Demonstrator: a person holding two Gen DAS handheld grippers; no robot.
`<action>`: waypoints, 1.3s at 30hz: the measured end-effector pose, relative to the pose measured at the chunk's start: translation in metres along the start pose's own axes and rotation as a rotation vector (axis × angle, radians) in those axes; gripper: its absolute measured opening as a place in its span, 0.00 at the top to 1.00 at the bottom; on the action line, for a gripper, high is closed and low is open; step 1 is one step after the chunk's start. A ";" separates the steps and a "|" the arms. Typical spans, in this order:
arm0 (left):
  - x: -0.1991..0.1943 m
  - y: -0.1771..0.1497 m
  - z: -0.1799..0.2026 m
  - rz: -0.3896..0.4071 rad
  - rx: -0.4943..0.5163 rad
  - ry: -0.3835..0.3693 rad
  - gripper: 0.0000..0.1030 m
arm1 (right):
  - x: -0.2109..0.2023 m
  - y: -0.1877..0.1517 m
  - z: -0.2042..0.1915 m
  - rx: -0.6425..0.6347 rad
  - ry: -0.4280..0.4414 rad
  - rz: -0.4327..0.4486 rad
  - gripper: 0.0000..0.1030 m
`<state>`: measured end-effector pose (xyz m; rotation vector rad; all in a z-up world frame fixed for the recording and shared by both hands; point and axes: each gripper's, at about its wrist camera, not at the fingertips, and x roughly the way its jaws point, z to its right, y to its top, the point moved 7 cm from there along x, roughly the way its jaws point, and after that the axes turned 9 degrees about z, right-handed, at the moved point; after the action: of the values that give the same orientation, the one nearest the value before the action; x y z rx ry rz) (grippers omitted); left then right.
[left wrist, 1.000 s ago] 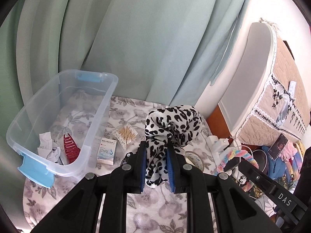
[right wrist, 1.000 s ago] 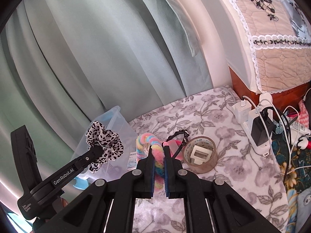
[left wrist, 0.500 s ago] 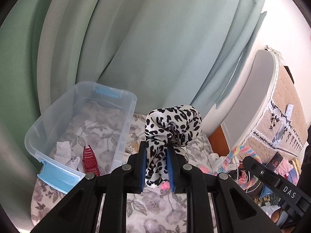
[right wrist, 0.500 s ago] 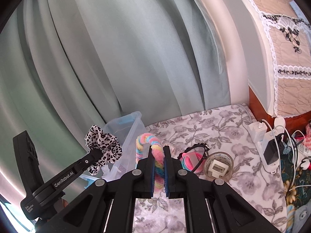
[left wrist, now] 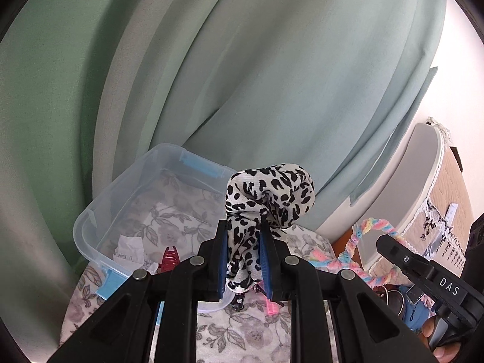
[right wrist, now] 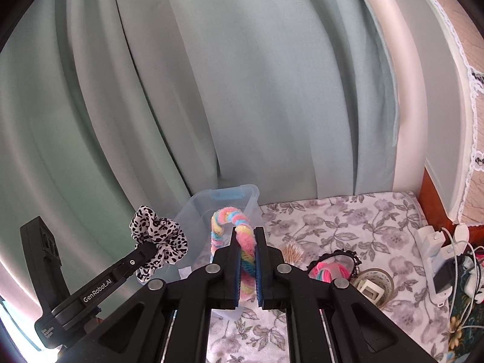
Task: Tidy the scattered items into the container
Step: 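Lift and carry the rope ring and scrunchie over the clear box with both grippers, then open both grippers to drop the rope ring and scrunchie into the box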
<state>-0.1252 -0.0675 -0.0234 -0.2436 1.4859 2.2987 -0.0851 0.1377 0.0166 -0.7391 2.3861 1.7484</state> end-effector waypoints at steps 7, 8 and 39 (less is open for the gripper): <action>0.004 0.008 -0.028 0.018 -0.045 0.030 0.81 | 0.025 -0.009 -0.030 -0.062 0.045 -0.048 0.92; 0.005 0.008 -0.032 0.019 -0.052 0.034 0.81 | 0.028 -0.010 -0.034 -0.069 0.049 -0.054 0.92; 0.054 0.002 -0.105 -0.094 -0.161 0.131 0.81 | 0.146 -0.070 -0.102 -0.168 0.108 -0.317 0.92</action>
<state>-0.1816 -0.1511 -0.0844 -0.5072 1.3197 2.3675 -0.1620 -0.0192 -0.0615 -1.1877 2.0555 1.8249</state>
